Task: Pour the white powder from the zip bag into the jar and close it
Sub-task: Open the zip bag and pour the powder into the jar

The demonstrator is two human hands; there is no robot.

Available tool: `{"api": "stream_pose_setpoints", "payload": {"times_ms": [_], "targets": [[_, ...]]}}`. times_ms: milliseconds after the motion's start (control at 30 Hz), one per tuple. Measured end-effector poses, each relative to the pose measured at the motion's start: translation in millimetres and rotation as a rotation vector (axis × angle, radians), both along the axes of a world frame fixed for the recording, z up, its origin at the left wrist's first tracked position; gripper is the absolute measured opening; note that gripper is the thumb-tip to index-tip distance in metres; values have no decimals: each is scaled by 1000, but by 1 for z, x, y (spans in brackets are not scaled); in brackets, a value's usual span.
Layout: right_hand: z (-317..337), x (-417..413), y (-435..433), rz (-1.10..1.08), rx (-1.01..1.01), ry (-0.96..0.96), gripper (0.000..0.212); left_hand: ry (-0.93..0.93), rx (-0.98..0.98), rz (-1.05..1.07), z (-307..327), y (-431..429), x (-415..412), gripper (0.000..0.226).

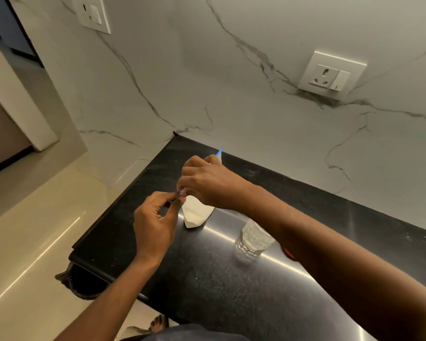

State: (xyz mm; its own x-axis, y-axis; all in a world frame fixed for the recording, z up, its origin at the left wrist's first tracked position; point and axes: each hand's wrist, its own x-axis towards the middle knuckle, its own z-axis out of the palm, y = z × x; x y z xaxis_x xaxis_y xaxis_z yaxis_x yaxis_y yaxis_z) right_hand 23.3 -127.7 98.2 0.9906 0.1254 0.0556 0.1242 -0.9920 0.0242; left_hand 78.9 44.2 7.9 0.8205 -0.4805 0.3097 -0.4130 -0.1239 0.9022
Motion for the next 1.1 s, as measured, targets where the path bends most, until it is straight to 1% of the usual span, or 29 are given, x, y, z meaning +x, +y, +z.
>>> {"api": "stream_pose_setpoints", "payload": {"times_ms": [133, 267, 400, 500, 567, 600, 633, 667, 733, 767, 833, 867, 900, 967, 1000, 1100], "targets": [[-2, -3, -8, 62, -119, -47, 33, -19, -9, 31, 0, -4, 2, 18], [3, -8, -41, 4, -162, -56, 40, -6, -18, 64, -1, -2, 5, 12], [9, -16, -85, -129, -208, -86, 31, -14, -33, 76, -1, 0, 7, 10], [3, -22, -105, -187, -206, -127, 29, -22, -28, 72, 2, -3, 5, 10], [-3, -24, -108, -202, -199, -132, 25, 11, -21, 53, 4, -3, 4, 10], [-4, -24, -106, -232, -164, -140, 24, 46, -14, 33, 4, -2, 5, 11], [-5, -24, -102, -288, -83, -167, 23, 86, -10, -5, 6, -1, 9, 14], [-6, -25, -95, -379, 51, -221, 22, 134, -9, -61, 9, 1, 13, 18], [-10, -29, -75, -591, 426, -399, 15, 227, 5, -169, 20, -3, 26, 26], [-13, -31, -63, -673, 640, -464, 11, 249, 41, -204, 28, -8, 33, 23], [-22, -33, -39, -778, 1047, -468, 18, 237, 158, -254, 45, -24, 48, 10], [-26, -33, -28, -806, 1206, -436, 21, 223, 219, -290, 52, -33, 55, 8], [-30, -32, -19, -832, 1323, -409, 25, 220, 270, -336, 58, -42, 62, 8], [-38, -28, -7, -878, 1476, -388, 32, 230, 353, -409, 62, -59, 73, 10], [-41, -25, -4, -896, 1521, -386, 34, 227, 392, -422, 62, -66, 77, 9], [-47, -18, -3, -928, 1530, -380, 29, 188, 457, -431, 60, -77, 79, 12]]}}
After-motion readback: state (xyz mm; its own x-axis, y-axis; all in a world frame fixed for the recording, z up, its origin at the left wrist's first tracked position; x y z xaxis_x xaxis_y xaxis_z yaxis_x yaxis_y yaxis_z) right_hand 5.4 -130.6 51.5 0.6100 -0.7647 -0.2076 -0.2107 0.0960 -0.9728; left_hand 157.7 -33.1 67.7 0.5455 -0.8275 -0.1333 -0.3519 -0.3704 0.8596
